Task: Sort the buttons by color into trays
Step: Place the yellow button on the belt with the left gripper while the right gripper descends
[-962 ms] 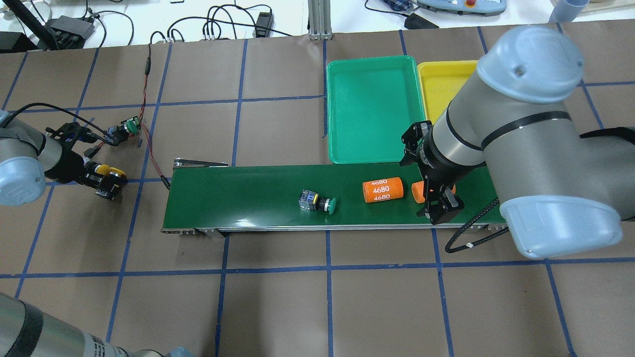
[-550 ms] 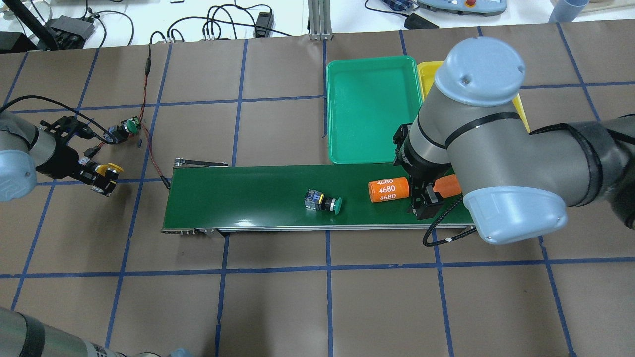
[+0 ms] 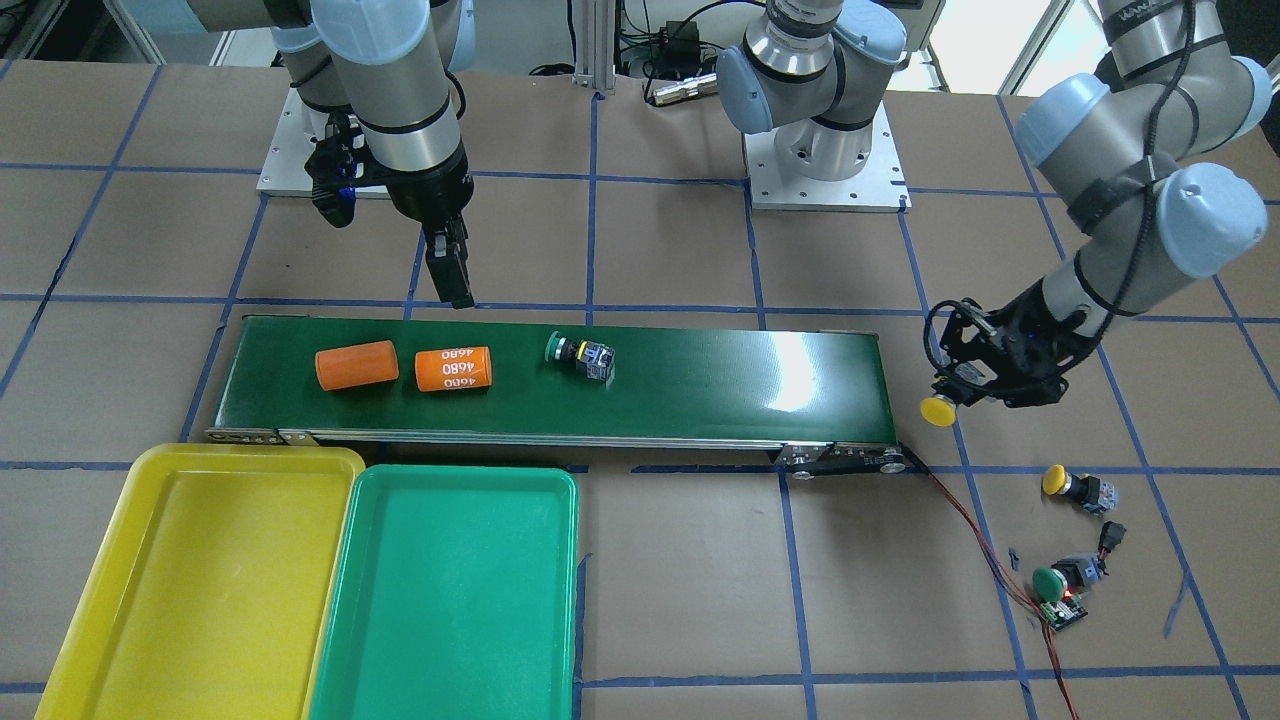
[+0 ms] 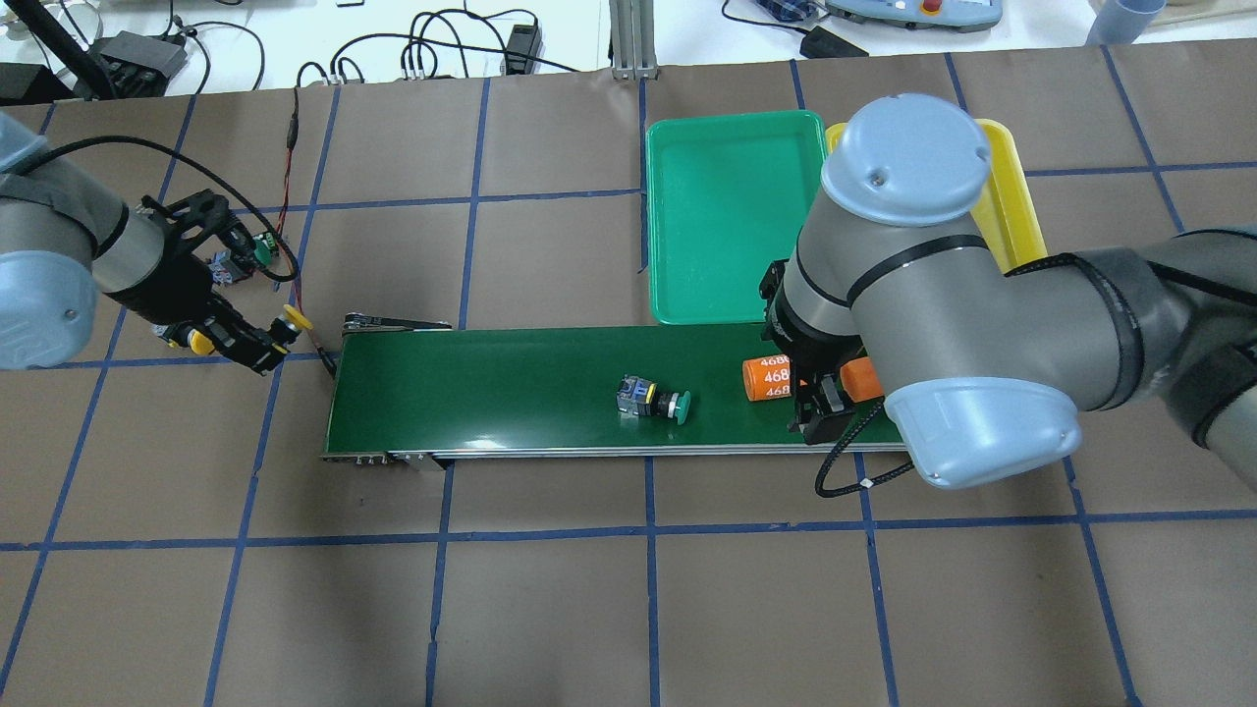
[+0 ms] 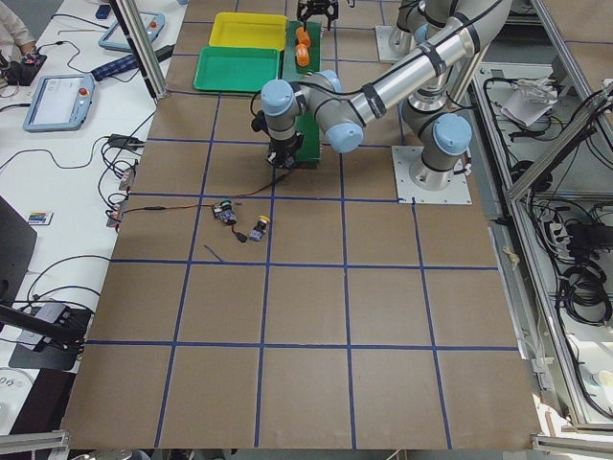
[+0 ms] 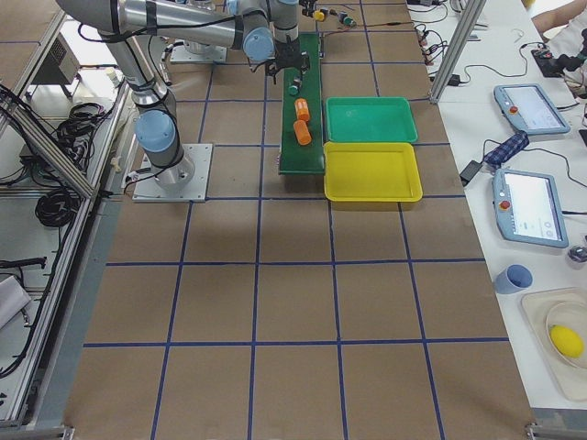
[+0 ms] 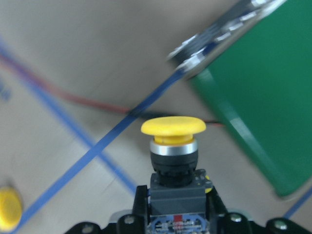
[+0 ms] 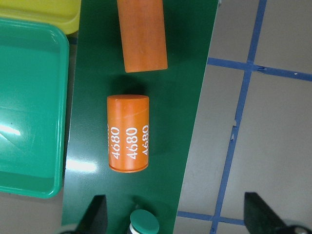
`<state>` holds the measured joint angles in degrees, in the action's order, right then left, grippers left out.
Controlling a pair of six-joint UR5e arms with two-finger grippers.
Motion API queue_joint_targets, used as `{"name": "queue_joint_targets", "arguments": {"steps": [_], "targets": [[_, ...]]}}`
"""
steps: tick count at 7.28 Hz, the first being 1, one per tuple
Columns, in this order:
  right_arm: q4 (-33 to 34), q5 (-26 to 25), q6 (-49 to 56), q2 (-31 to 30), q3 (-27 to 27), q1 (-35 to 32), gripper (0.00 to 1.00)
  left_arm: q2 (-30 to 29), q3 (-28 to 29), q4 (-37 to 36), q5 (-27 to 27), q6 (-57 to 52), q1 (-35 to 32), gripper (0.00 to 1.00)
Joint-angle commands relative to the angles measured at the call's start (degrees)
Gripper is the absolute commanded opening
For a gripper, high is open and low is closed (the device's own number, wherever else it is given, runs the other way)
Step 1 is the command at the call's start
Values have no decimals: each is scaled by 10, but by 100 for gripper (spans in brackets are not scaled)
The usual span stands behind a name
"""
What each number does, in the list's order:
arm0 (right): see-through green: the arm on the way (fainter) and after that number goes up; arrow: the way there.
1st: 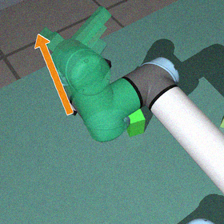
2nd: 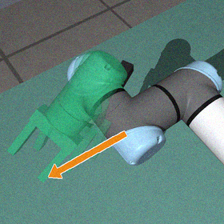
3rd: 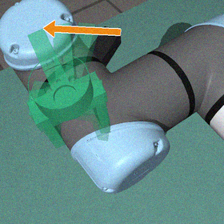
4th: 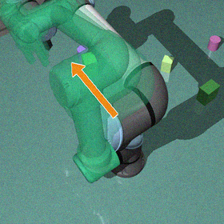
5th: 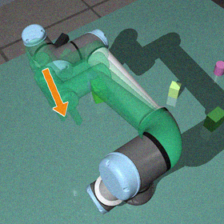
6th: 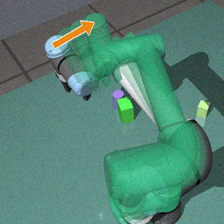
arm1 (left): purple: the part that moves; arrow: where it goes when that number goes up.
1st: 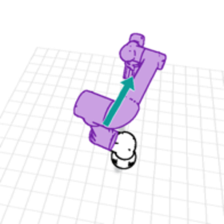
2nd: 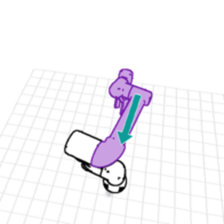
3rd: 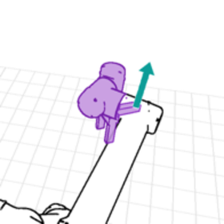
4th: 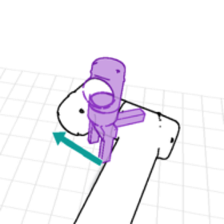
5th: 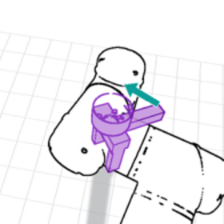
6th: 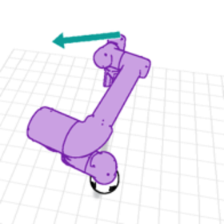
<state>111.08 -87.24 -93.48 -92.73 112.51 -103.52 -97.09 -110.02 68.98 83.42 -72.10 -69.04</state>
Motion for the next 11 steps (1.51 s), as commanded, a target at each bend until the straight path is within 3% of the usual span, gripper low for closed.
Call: {"name": "queue_joint_targets", "arguments": {"steps": [1, 4, 5, 6, 8, 11], "targets": [[38, 1, -40, 40, -1, -38, 100, 19, -5, 6, -5, -99, -99, 5], [53, 1, -49, 70, -4, -46, 100, 18, -6, -2, 3, -120, -238, 6], [90, 3, -57, 83, -4, -46, 100, 16, -8, 0, 3, -118, -242, 48], [117, 4, -85, 104, -5, -47, 100, 17, -19, -2, 3, -102, -240, 99], [135, 6, -100, 136, -5, -55, 100, 24, -27, -4, 3, -71, -201, 100], [179, 5, -123, 174, -6, -67, 100, 12, -17, -16, -3, -64, -44, 100]]}}
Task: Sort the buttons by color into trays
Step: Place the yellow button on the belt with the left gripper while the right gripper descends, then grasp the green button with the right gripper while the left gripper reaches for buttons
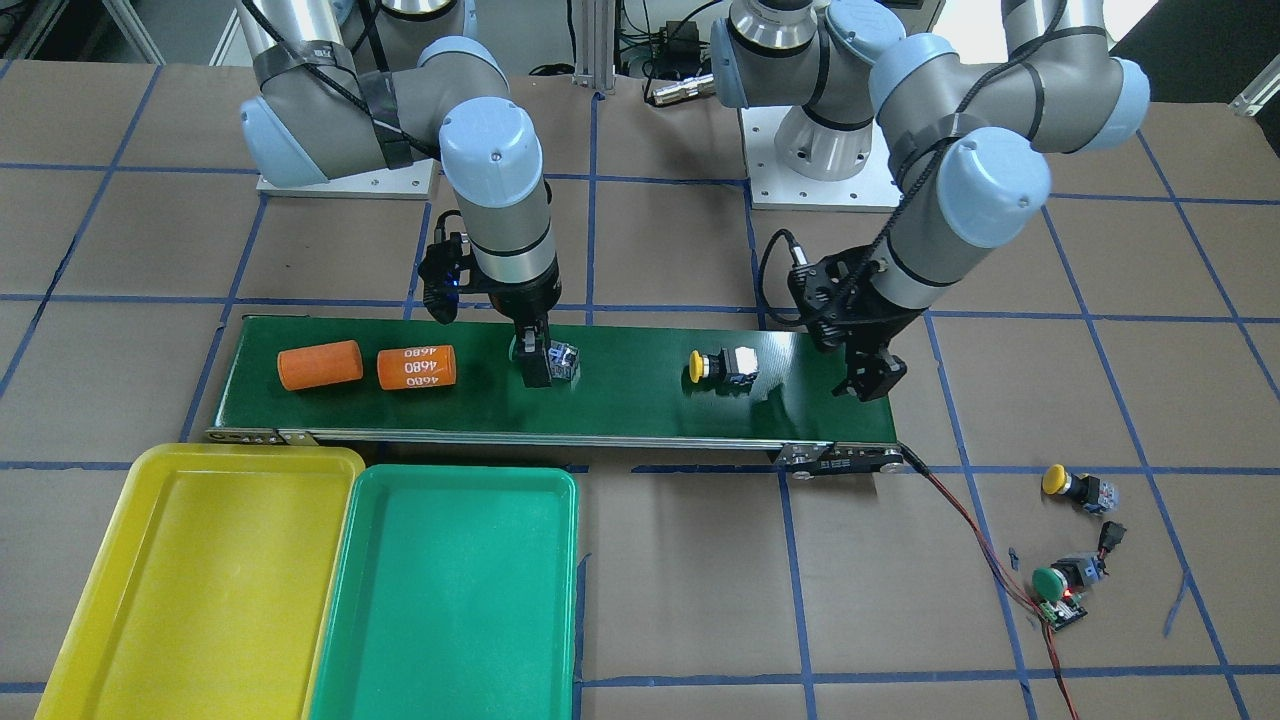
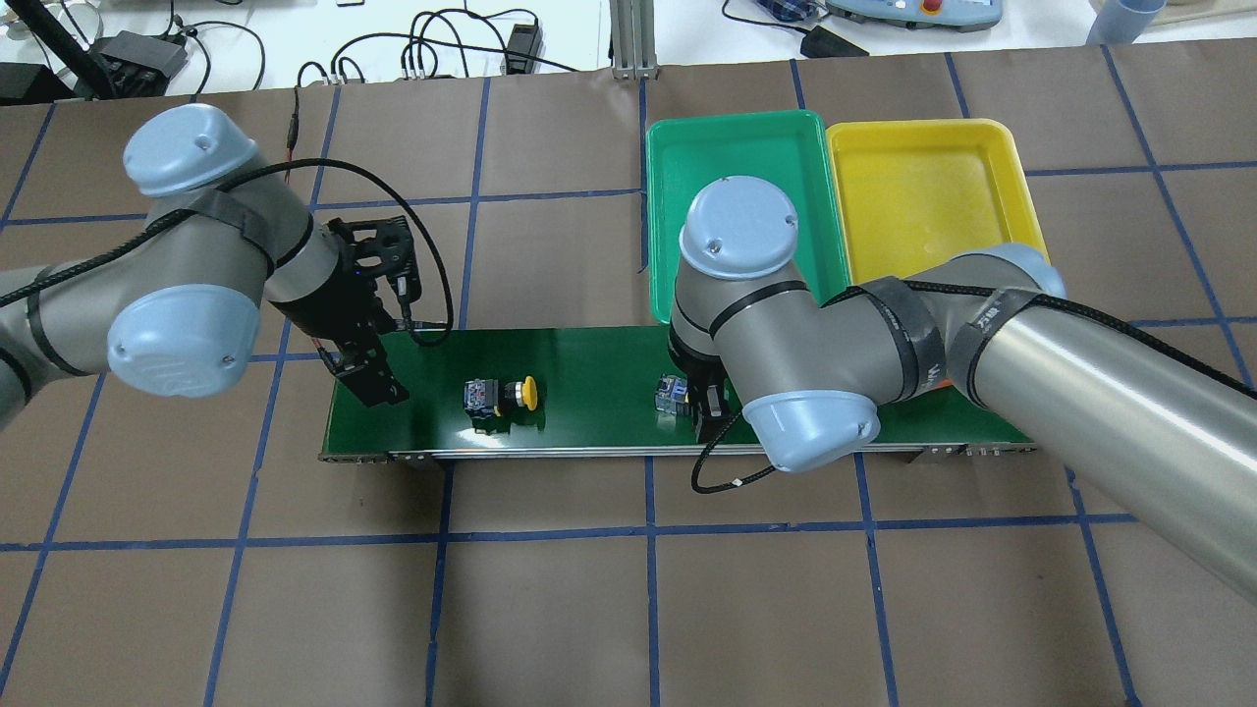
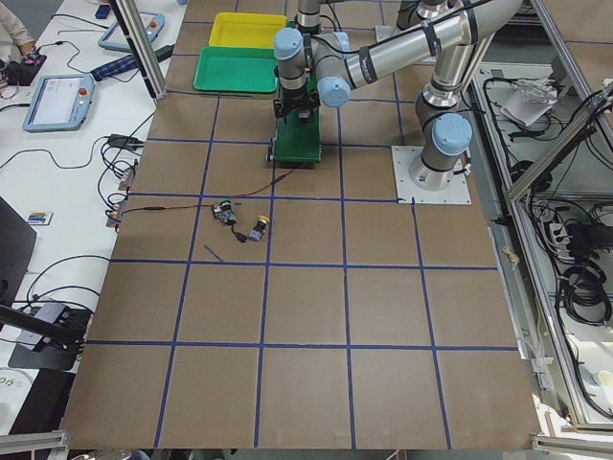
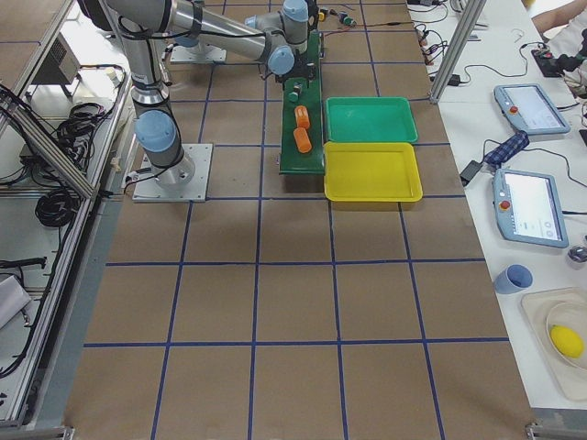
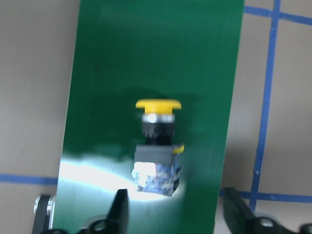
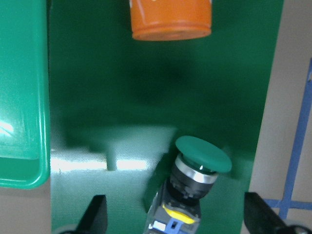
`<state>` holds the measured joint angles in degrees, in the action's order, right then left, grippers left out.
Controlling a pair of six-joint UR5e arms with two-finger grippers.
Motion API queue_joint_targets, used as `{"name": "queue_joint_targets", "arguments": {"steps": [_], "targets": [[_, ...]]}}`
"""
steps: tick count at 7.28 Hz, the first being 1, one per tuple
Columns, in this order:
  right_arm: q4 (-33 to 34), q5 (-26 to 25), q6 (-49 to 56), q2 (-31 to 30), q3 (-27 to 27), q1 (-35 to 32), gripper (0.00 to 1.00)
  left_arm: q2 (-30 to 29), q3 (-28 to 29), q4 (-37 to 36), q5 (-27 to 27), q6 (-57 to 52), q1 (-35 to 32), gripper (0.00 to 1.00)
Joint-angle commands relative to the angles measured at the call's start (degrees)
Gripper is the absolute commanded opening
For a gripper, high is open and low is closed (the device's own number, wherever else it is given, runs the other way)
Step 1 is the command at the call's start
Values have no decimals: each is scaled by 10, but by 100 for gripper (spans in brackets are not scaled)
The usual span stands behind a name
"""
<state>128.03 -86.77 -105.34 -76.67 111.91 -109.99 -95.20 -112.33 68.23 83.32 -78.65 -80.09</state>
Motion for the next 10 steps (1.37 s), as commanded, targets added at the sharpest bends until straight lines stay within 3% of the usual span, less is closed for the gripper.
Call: {"name": "queue_joint_targets", "arguments": {"steps": [1, 2, 3, 4, 5, 7, 8, 10], "targets": [[10, -2, -4, 15, 0, -2, 100, -26, 7, -52, -3, 6, 126, 100], [10, -8, -3, 17, 0, -2, 96, -52, 27, -65, 3, 3, 156, 100], [10, -10, 1, 16, 0, -1, 69, -85, 66, -67, 4, -11, 171, 100], [9, -11, 5, 15, 0, -1, 33, -120, 100, -67, 4, -50, 188, 100], [8, -9, 8, 13, 0, -1, 4, -158, 128, -70, 4, -107, 203, 100], [5, -11, 36, 7, -6, 0, 0, -210, 152, -68, 22, -150, 239, 100], [-3, -30, 59, 2, -19, 0, 0, -224, 152, -65, 84, -159, 240, 100], [-24, -63, 176, -10, -31, 6, 0, -240, 157, -71, 84, -177, 238, 100]]}}
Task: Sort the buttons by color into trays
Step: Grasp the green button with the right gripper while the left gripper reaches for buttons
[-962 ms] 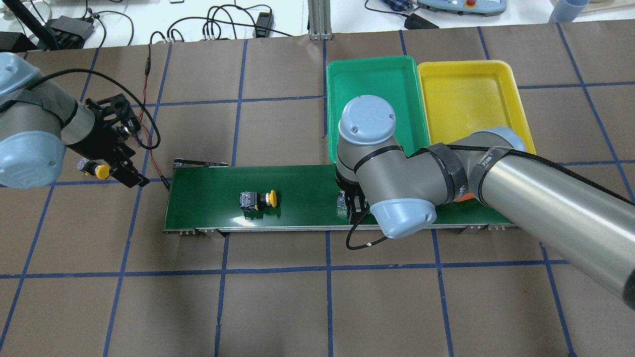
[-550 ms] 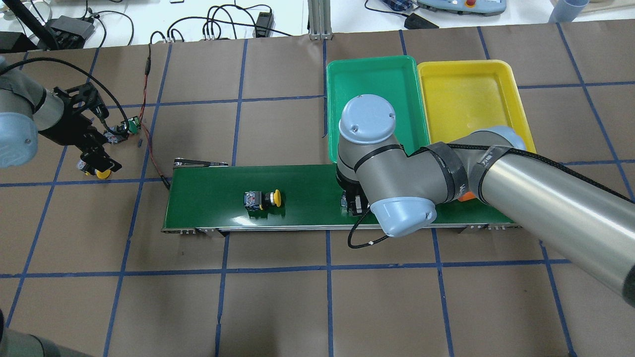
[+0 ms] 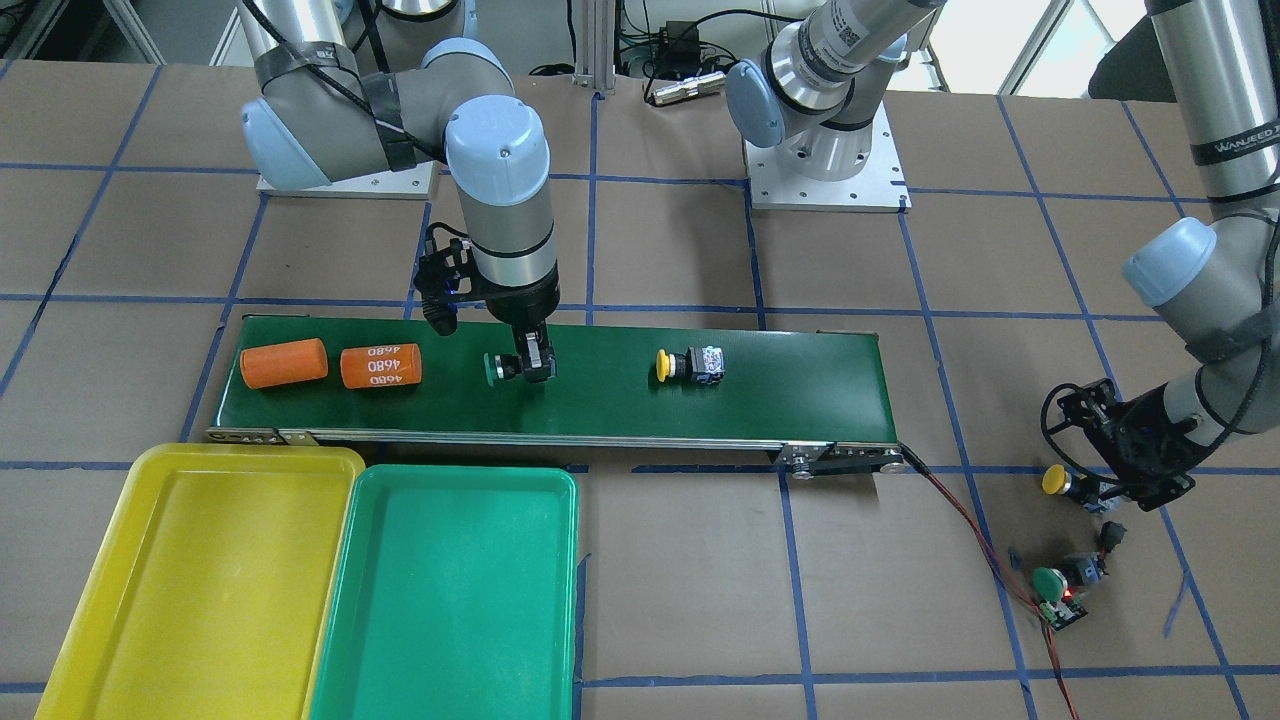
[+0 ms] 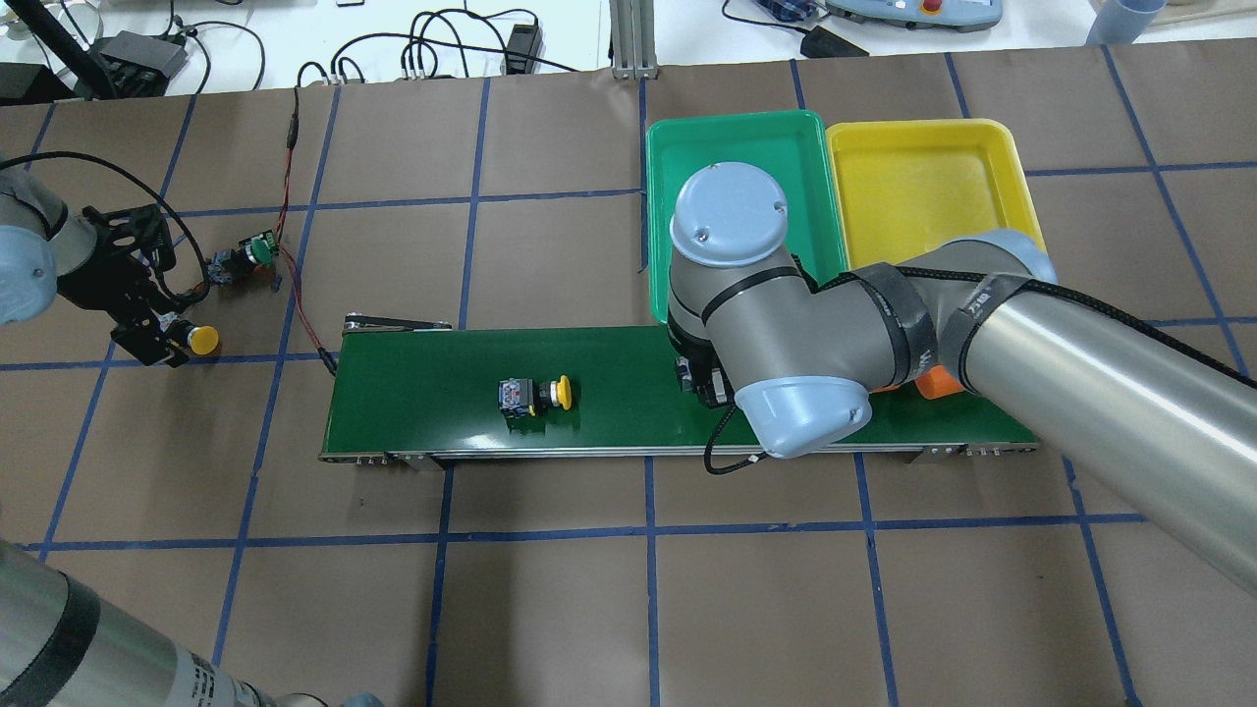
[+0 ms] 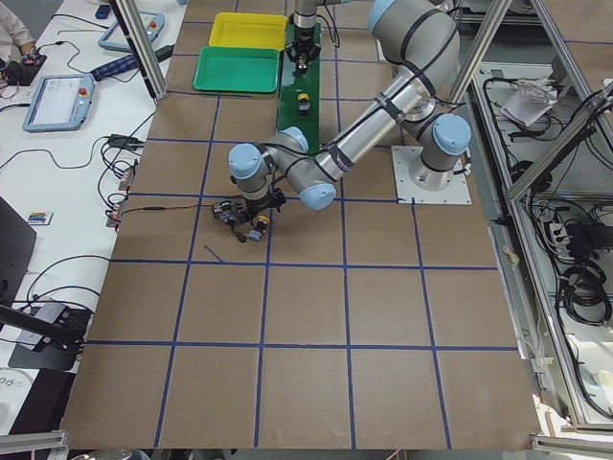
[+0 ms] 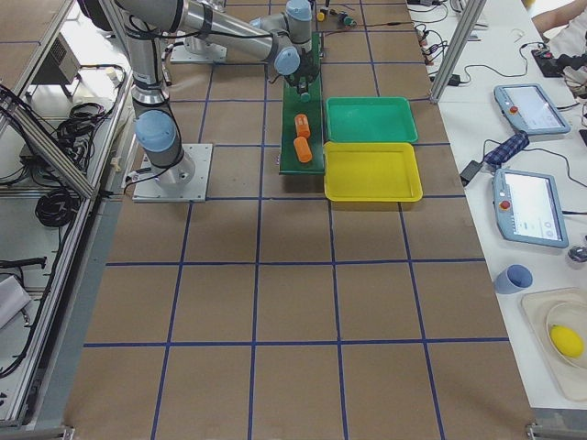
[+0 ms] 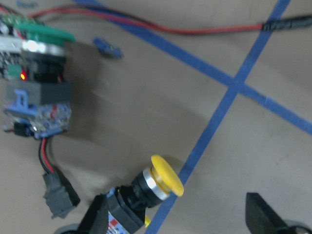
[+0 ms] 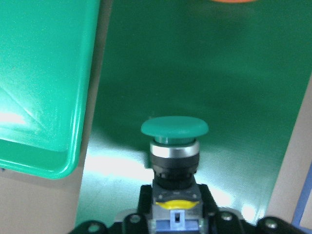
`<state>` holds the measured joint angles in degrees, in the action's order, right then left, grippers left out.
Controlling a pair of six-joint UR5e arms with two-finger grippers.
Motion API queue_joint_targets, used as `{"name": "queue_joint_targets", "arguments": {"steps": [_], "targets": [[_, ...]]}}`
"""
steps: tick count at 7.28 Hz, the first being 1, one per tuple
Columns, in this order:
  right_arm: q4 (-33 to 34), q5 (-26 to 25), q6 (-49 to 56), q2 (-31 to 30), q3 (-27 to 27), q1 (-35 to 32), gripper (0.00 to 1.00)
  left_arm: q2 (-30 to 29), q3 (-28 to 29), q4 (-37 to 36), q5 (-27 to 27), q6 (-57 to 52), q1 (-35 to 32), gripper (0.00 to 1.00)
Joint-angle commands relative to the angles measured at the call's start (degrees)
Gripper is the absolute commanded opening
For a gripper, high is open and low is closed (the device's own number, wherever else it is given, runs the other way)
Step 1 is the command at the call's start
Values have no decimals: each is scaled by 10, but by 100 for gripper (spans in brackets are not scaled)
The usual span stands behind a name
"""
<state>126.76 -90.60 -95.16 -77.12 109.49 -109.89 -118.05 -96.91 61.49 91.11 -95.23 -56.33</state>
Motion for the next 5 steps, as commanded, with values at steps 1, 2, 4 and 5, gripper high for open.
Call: {"name": "queue_joint_targets", "arguments": {"steps": [1, 2, 4, 5], "targets": [[-13, -43, 154, -1, -7, 6, 0, -11, 4, -3, 6, -9, -11, 99], [-6, -42, 239, 0, -9, 13, 0, -11, 7, -5, 7, -10, -13, 75], [-10, -42, 392, 16, -37, 54, 0, -12, 23, -4, 7, -19, -22, 85], [-10, -35, 420, 21, -53, 73, 0, -12, 26, -5, 10, -49, -30, 86]]}}
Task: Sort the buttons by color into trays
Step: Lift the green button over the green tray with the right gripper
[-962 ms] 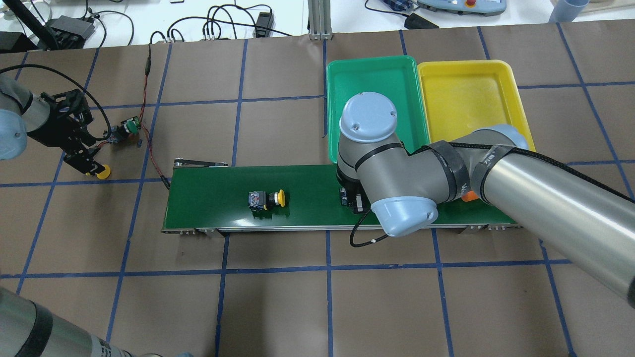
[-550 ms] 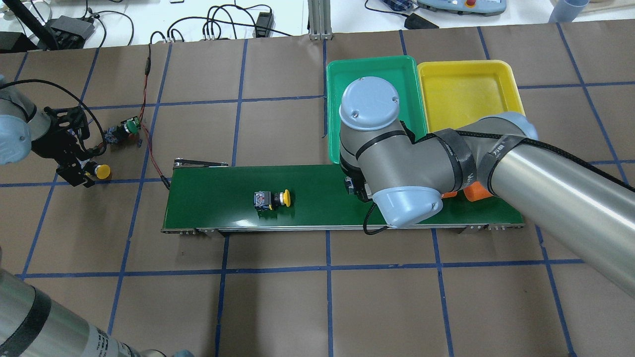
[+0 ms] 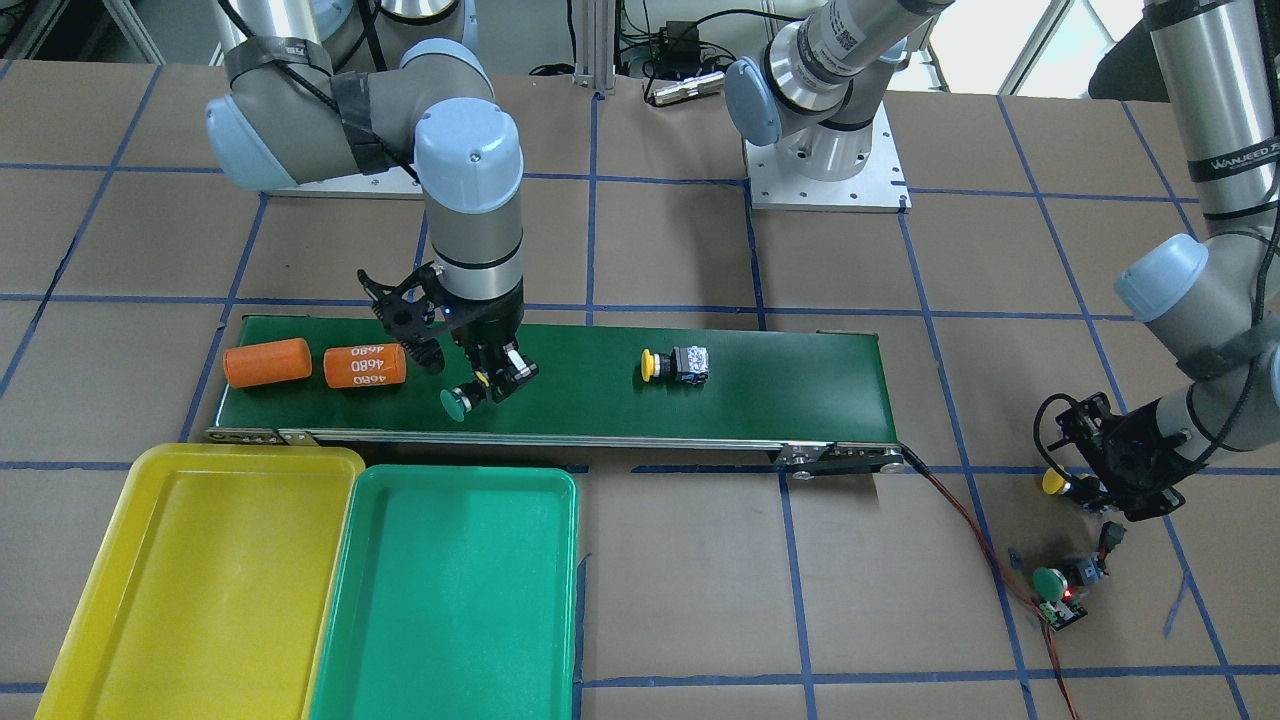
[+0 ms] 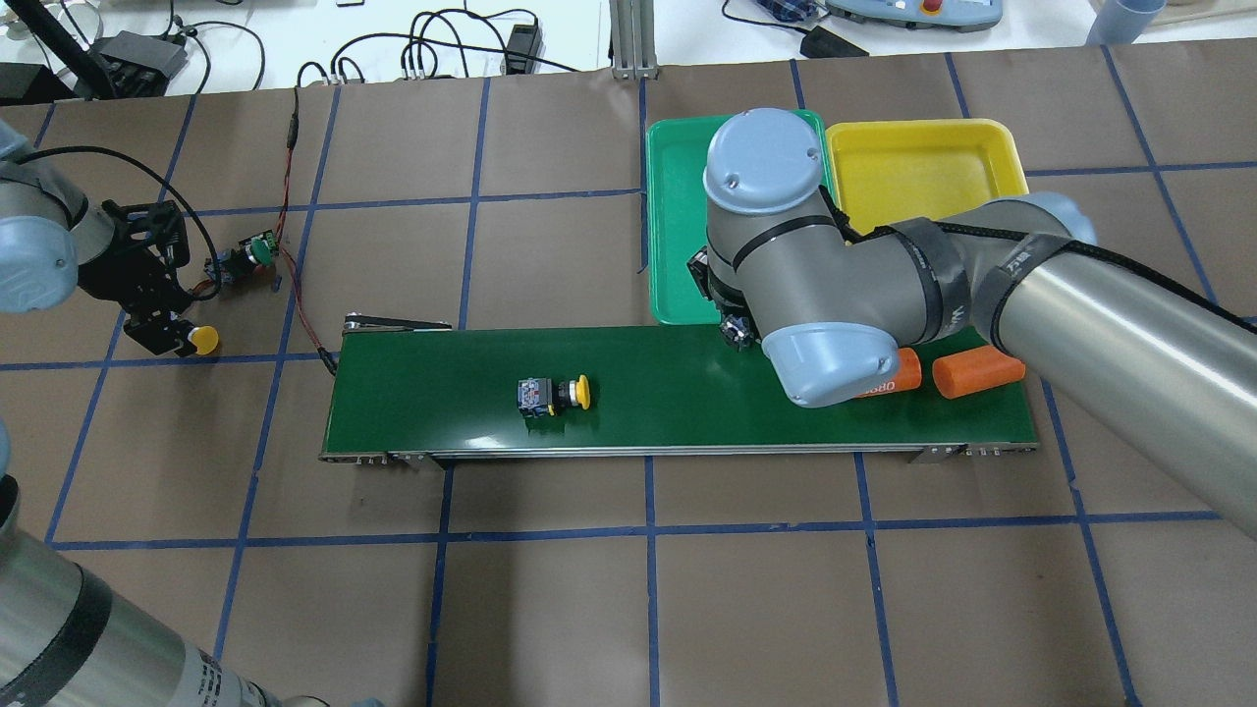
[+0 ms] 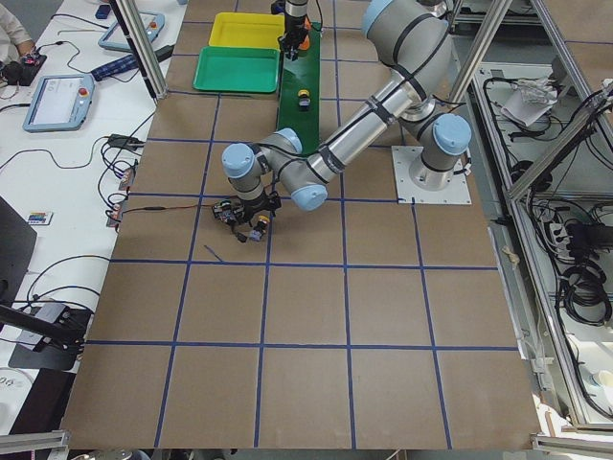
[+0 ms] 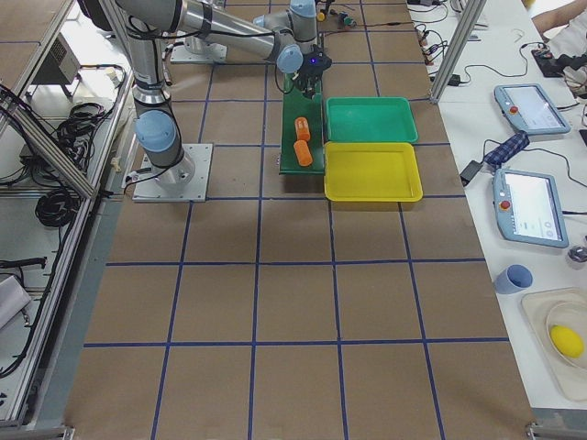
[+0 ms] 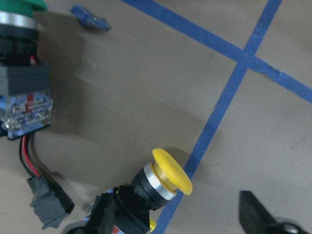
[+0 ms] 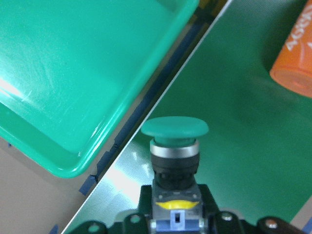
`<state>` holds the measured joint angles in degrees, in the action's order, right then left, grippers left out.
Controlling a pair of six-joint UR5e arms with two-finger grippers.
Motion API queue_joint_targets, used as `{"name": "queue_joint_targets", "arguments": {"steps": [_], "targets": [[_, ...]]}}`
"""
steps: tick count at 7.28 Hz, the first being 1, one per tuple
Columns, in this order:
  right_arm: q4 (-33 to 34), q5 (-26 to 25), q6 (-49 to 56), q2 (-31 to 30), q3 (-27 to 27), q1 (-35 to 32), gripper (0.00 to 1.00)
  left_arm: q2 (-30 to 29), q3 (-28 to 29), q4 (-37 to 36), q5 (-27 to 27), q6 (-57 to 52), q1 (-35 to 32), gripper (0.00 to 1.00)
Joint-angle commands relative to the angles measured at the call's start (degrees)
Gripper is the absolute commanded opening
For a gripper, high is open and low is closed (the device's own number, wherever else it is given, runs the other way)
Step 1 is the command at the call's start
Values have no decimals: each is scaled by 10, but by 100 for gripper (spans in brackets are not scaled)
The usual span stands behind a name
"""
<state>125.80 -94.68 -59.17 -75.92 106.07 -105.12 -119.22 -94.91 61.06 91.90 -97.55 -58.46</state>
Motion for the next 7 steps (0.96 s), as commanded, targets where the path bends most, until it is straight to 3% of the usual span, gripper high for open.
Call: {"name": "queue_joint_targets", "arguments": {"steps": [1, 2, 3, 5, 6, 7], "targets": [[0, 12, 66, 15, -34, 30, 0, -5, 6, -7, 3, -31, -9, 86], [2, 12, 135, 24, -42, 31, 0, -12, 5, -10, 4, -32, -9, 87], [29, 13, 270, 36, -44, 33, 0, -18, 4, -10, 6, -31, -8, 87], [45, 11, 311, 56, -50, 43, 0, -22, -1, -11, 6, -31, -7, 83], [46, 14, 350, 63, -58, 55, 0, -21, -5, -11, 6, -31, -7, 59], [51, 13, 354, 87, -70, 70, 0, -20, -5, -11, 6, -26, -9, 21]]}}
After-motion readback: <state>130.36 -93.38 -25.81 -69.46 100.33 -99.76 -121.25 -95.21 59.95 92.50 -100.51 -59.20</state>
